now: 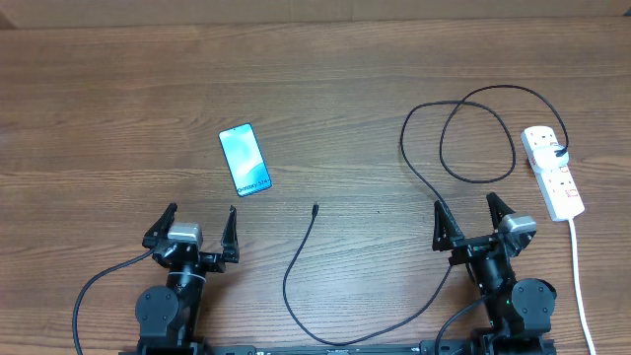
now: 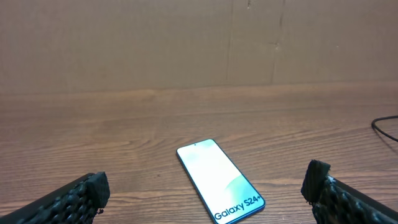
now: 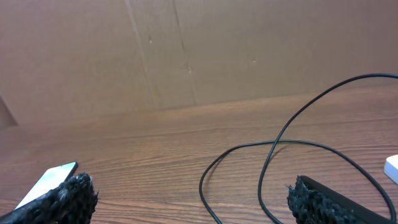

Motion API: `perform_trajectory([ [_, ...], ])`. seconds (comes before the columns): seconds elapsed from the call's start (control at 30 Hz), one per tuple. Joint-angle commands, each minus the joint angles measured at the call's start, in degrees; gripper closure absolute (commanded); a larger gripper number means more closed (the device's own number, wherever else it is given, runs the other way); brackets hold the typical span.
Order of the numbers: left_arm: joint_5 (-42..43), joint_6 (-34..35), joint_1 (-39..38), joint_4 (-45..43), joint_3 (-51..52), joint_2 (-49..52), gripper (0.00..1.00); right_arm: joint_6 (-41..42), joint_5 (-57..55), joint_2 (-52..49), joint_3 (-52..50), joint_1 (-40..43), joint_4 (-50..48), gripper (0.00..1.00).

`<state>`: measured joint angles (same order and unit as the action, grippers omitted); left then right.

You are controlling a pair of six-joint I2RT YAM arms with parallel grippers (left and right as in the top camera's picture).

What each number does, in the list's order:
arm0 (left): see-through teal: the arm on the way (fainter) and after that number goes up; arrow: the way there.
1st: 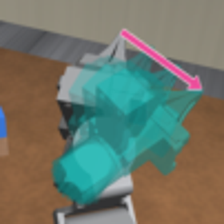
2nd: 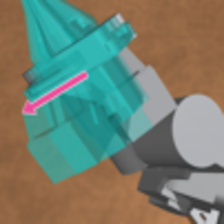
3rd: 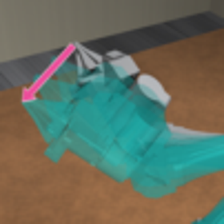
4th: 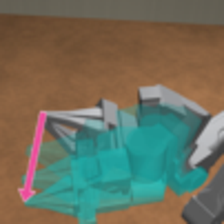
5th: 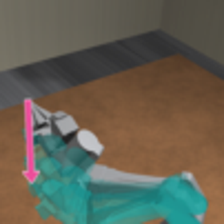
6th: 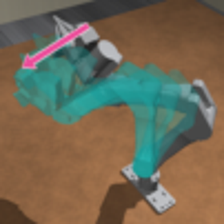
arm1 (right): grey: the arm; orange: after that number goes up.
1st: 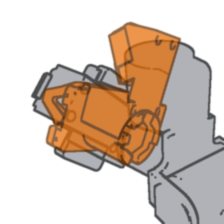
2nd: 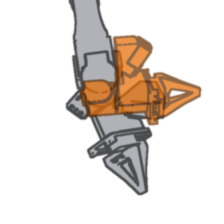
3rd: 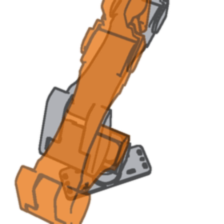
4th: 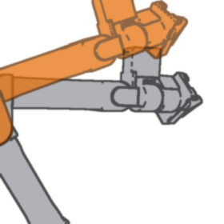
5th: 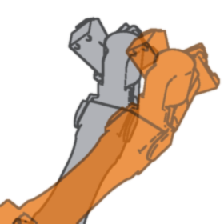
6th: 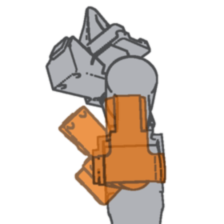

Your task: Plug charger to phone and switch on socket

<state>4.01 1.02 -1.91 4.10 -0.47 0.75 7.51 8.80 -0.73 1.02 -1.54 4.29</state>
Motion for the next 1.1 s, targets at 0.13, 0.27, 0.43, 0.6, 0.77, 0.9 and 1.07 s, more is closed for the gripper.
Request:
perform_trajectory([
  [0.13, -0.15, -1.27, -0.37, 0.13, 0.20, -0.39, 0.00, 0.20, 0.22, 0.59, -0.57, 0.15, -0.31, 0.00],
  [0.27, -0.13, -1.27, -0.37, 0.13, 0.20, -0.39, 0.00, 0.20, 0.22, 0.59, -0.57, 0.15, -0.31, 0.00],
  [0.43, 0.02, -1.25, -0.37, 0.09, 0.20, -0.39, 0.00, 0.20, 0.22, 0.59, -0.57, 0.15, -0.31, 0.00],
  [0.6, 0.02, -1.27, -0.37, 0.09, 0.20, -0.39, 0.01, 0.20, 0.22, 0.61, -0.57, 0.15, -0.31, 0.00],
  [0.77, -0.39, -1.14, -0.35, 0.17, 0.20, -0.39, 0.00, 0.20, 0.22, 0.61, -0.57, 0.15, -0.31, 0.00],
  [0.9, 2.29, 0.24, -0.35, 0.13, -0.04, -0.39, 0.00, 0.20, 0.22, 0.59, -0.57, 0.15, -0.31, 0.00],
  [1.07, 3.17, 9.35, -0.35, 3.06, -2.29, -0.39, 0.00, 0.20, 0.22, 0.61, -0.57, 0.15, -0.31, 0.00],
])
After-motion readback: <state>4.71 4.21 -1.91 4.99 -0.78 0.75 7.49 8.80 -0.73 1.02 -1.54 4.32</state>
